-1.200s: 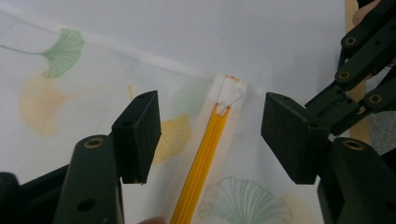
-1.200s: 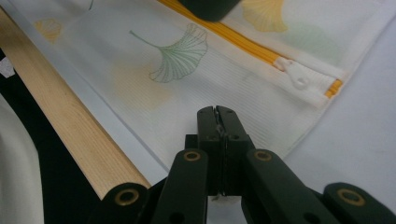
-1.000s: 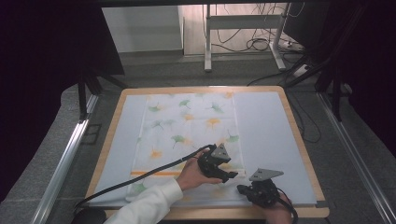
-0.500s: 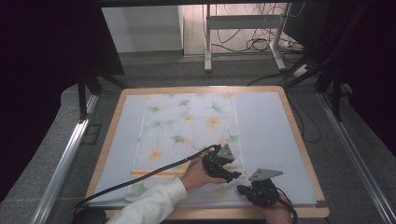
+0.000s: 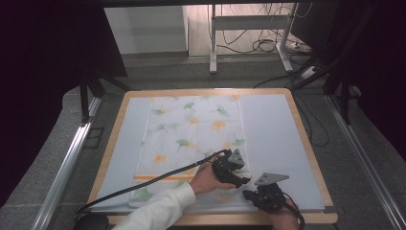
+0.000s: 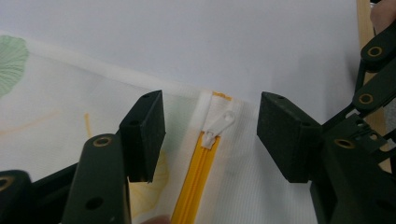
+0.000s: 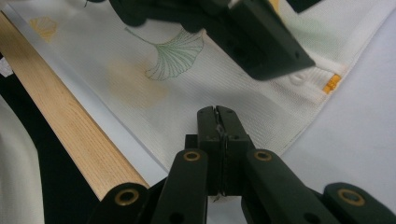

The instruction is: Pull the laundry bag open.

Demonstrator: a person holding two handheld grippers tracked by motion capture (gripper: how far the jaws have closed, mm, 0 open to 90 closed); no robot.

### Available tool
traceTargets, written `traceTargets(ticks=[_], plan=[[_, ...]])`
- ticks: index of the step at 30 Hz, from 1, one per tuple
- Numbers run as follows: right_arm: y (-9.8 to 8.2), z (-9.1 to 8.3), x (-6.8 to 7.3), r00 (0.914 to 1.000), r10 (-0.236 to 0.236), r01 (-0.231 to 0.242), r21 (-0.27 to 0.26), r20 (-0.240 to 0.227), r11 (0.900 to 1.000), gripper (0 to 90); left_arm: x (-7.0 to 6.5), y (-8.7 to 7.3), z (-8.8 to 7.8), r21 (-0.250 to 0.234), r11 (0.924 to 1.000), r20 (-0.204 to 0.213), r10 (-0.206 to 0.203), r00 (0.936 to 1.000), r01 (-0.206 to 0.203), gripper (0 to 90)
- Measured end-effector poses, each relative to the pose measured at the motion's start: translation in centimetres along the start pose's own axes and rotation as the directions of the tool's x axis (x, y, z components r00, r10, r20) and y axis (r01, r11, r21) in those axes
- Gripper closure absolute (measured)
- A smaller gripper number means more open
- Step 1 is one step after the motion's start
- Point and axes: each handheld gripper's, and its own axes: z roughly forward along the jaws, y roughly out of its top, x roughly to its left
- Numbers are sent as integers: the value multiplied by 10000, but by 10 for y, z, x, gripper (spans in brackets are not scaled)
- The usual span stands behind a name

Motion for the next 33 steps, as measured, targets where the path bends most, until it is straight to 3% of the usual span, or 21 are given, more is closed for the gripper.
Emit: traceTargets(ticks=[9, 18, 19, 21, 33], plan=[[0, 0, 0, 10000, 38, -38, 31, -22, 10000, 887, 0, 0, 11, 239, 9997, -99, 83, 9999, -81, 464], [1, 0, 0, 10000, 31, -31, 40, -8, 10000, 887, 3, 1, 11, 170, 9999, -132, 7, 9999, -5, 647], [1, 0, -1, 10000, 17, -17, 60, -4, 10000, 887, 4, 1, 10, 168, 9998, -311, -73, 9995, 79, 719], [1, 0, -1, 10000, 4, -4, 64, -1, 10000, 887, 6, 1, 9, 183, 9997, -295, -157, 9994, 162, 758], [3, 2, -2, 9999, 28, -29, 51, 110, 10000, 887, 8, 1, 11, 83, 9983, -55, -577, 9983, 577, 815]])
